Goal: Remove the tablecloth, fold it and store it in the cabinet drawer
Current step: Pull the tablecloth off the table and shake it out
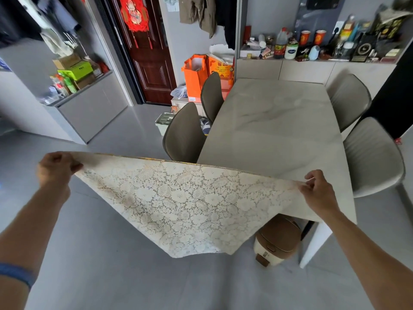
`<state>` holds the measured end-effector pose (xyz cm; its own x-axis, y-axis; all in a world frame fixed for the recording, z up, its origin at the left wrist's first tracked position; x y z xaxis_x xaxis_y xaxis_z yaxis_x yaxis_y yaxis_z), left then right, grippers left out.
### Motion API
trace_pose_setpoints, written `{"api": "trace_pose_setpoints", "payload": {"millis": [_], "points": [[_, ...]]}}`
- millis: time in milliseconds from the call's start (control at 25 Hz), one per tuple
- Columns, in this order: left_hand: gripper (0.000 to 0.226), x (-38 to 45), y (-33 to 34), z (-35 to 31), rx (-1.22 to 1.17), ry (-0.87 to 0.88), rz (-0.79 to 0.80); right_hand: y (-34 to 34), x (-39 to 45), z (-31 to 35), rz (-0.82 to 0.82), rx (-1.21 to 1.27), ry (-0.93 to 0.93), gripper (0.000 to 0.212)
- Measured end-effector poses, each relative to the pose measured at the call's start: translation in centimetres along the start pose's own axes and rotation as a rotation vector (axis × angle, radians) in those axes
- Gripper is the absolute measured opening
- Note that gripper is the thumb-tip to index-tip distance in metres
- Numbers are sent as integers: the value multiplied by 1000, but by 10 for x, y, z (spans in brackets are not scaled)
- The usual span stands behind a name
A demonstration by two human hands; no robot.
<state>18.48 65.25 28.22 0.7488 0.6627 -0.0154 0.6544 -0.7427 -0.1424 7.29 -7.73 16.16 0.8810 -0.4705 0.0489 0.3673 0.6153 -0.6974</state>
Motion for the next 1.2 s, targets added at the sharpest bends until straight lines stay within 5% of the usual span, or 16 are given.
{"api": "trace_pose_setpoints", "payload": {"millis": [200,880,1080,1200], "points": [[29,-2,3,19,-60,-10,69,-27,27,26,-42,-26,-132,12],[35,-28,-19,96,-172,-236,-87,-42,45,32,-138,694,95,22],[32,-35,-18,98,-112,-219,-13,-38,54,39,-28,324,55,16],[36,-34,-13,90,-218,-203,-25,-48,52,54,-149,426,-37,25]]}}
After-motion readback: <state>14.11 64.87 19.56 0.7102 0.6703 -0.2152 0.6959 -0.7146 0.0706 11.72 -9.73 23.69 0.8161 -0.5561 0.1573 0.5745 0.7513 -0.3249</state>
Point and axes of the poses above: each hand's wrist, its own x-axis towards the middle knuckle, its own y-axis out of the palm, z = x × y, the point moved 10 cm from there along x, towards the middle knuckle, and after that the axes turned 2 degrees about -y, right-handed, at the moved point
